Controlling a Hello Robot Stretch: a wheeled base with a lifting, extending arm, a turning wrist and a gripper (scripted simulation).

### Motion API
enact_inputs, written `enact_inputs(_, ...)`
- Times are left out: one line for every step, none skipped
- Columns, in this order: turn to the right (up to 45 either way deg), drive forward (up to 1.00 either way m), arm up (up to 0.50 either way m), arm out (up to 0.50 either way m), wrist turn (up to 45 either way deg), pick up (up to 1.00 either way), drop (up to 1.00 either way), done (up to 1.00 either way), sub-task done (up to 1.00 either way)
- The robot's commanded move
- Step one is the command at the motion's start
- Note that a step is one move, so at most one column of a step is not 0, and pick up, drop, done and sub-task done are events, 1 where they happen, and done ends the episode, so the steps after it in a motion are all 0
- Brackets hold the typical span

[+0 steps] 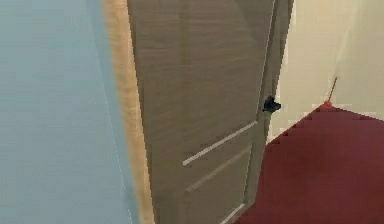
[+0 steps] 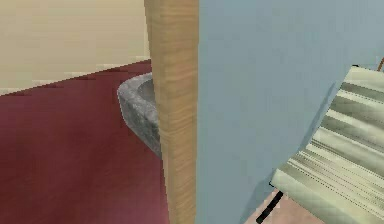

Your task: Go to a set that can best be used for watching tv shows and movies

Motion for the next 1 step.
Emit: enact_inputs(3.0, 0.0, 0.0, 0.0, 0.0, 0.0, 0.0, 0.0, 0.0)
